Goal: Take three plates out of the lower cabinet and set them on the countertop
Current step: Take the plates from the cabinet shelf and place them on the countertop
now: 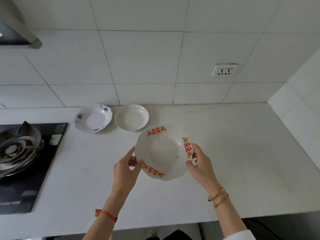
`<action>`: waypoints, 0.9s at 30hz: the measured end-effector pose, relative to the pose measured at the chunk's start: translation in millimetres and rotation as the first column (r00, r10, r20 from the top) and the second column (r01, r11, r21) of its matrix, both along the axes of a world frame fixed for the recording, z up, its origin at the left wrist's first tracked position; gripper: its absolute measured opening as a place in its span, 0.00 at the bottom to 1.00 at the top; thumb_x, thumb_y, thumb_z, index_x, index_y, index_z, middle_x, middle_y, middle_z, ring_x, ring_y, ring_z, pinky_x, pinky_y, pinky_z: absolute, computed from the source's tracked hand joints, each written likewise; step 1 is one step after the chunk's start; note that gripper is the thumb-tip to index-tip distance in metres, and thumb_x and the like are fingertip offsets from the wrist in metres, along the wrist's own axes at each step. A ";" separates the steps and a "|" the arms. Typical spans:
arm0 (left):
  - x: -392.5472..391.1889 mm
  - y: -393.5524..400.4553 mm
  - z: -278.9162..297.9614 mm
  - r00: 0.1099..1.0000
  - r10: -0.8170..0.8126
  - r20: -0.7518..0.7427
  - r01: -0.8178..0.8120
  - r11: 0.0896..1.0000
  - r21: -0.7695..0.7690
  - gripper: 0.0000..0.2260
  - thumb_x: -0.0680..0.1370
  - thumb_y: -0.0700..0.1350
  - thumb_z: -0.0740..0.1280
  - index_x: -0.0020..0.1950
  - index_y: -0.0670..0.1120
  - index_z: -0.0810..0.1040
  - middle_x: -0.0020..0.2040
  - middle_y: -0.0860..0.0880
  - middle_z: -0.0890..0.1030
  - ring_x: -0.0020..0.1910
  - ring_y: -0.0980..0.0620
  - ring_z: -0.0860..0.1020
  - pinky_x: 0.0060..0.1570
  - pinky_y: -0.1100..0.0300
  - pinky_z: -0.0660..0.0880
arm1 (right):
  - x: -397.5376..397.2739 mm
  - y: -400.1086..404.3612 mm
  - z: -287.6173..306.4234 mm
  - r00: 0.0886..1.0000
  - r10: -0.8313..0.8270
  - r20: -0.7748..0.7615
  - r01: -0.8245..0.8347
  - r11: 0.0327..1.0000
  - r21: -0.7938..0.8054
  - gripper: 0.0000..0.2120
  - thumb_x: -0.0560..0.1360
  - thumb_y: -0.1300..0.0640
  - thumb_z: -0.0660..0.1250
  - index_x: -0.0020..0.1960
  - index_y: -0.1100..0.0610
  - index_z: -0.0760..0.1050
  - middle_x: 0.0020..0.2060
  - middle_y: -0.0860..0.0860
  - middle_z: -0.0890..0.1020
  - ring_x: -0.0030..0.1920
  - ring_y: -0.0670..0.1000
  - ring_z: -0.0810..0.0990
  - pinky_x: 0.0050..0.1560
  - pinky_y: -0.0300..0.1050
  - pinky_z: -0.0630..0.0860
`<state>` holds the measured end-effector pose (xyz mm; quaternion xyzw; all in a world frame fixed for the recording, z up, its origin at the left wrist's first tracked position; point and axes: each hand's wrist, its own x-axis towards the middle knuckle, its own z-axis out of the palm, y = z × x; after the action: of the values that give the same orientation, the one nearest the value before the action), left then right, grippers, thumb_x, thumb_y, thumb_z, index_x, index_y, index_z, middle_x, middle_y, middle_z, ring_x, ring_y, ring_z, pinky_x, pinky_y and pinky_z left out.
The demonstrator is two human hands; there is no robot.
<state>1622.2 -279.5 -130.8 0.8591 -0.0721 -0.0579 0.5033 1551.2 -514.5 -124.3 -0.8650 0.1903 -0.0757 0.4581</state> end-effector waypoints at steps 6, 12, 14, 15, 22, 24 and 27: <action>44.1 -16.4 -5.0 0.999 -0.026 -0.022 0.027 0.999 0.029 0.25 0.74 0.41 0.73 0.70 0.52 0.74 0.39 0.55 0.84 0.40 0.63 0.81 0.40 0.81 0.70 | 36.9 -16.6 -8.2 0.999 -0.002 -0.034 0.002 1.000 -0.005 0.32 0.69 0.67 0.64 0.51 0.28 0.67 0.44 0.38 0.80 0.45 0.34 0.76 0.43 0.21 0.69; 82.0 -38.0 -14.1 0.999 -0.026 -0.035 0.028 0.998 0.052 0.25 0.74 0.41 0.73 0.70 0.52 0.73 0.38 0.57 0.82 0.40 0.62 0.80 0.40 0.79 0.70 | 76.8 -40.7 -19.8 0.996 0.031 -0.083 -0.029 0.999 0.024 0.27 0.70 0.68 0.65 0.56 0.37 0.67 0.46 0.37 0.79 0.46 0.30 0.76 0.40 0.20 0.69; 93.8 -46.0 -18.5 0.999 -0.017 -0.049 0.020 0.998 0.053 0.25 0.74 0.41 0.73 0.70 0.52 0.73 0.37 0.57 0.81 0.40 0.62 0.80 0.39 0.79 0.70 | 90.9 -49.5 -24.6 0.994 0.044 -0.103 -0.040 0.998 0.039 0.26 0.70 0.68 0.65 0.58 0.42 0.68 0.47 0.37 0.79 0.46 0.31 0.76 0.40 0.21 0.70; 99.9 -50.4 -21.1 0.998 -0.011 -0.055 0.014 0.998 0.056 0.25 0.74 0.41 0.73 0.70 0.51 0.73 0.37 0.57 0.81 0.39 0.62 0.80 0.40 0.79 0.70 | 98.3 -54.0 -26.9 0.993 0.048 -0.109 -0.043 0.998 0.042 0.26 0.70 0.68 0.64 0.59 0.42 0.68 0.47 0.38 0.79 0.46 0.31 0.76 0.39 0.22 0.70; 142.1 -78.4 -44.8 0.998 0.021 -0.061 -0.016 0.996 0.086 0.25 0.74 0.41 0.72 0.70 0.48 0.73 0.40 0.54 0.82 0.39 0.62 0.78 0.44 0.72 0.73 | 148.7 -78.9 -45.5 0.987 0.072 -0.144 -0.066 0.997 0.044 0.23 0.71 0.68 0.64 0.58 0.45 0.69 0.46 0.44 0.80 0.45 0.40 0.78 0.38 0.23 0.72; 153.3 -86.3 -52.0 0.998 0.023 -0.058 -0.018 0.996 0.088 0.24 0.74 0.40 0.72 0.70 0.48 0.73 0.40 0.52 0.82 0.38 0.61 0.78 0.47 0.65 0.77 | 163.0 -84.8 -51.7 0.985 0.071 -0.155 -0.065 0.997 0.043 0.23 0.71 0.67 0.64 0.61 0.47 0.69 0.46 0.44 0.79 0.45 0.41 0.78 0.37 0.27 0.74; 169.4 -98.9 -61.6 0.998 0.028 -0.059 -0.023 0.996 0.089 0.24 0.74 0.39 0.72 0.69 0.48 0.73 0.39 0.52 0.81 0.38 0.58 0.79 0.49 0.59 0.78 | 183.7 -94.5 -63.0 0.982 0.074 -0.174 -0.068 0.997 0.040 0.23 0.72 0.67 0.63 0.64 0.51 0.70 0.48 0.47 0.80 0.45 0.43 0.79 0.38 0.31 0.73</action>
<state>1791.6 -378.4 -192.4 0.8793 -0.0433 -0.0806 0.4674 1734.8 -609.0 -187.3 -0.8667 0.2001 0.0205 0.4565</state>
